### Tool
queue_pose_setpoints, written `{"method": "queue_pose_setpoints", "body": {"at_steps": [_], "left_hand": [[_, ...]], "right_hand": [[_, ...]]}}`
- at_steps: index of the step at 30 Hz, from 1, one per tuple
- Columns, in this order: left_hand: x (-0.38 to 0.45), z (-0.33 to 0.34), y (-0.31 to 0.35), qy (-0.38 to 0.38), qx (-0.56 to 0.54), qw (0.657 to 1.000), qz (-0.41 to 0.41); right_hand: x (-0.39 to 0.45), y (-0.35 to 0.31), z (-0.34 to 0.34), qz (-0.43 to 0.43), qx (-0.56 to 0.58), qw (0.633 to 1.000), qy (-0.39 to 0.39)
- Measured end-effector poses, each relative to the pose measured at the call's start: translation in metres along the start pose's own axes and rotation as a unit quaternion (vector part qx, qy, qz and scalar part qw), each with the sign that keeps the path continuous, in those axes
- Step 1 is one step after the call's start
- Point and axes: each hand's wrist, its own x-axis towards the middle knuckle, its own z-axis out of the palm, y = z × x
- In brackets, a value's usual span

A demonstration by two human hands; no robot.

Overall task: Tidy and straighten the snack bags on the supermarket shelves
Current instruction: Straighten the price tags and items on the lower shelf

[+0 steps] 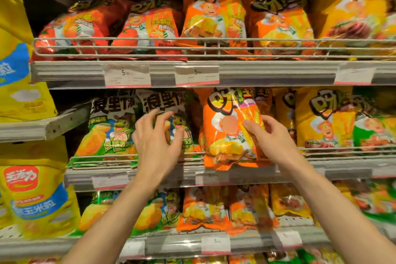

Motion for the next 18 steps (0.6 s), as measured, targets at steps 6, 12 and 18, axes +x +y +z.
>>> {"method": "queue_pose_setpoints", "body": {"at_steps": [6,12,18], "left_hand": [[0.002,0.024,-0.022,-0.057,0.133,0.989,-0.004],[0.003,0.030,-0.026,-0.046,0.124,0.991,0.002],[0.003,0.028,-0.028,-0.042,0.098,0.994,0.012]], "right_hand": [[0.017,0.014,-0.027,0.018,-0.044,0.999,0.019],[0.039,0.021,-0.033,0.073,-0.069,0.992,0.079],[0.054,0.014,-0.030,0.084,-0.111,0.988,0.064]]}}
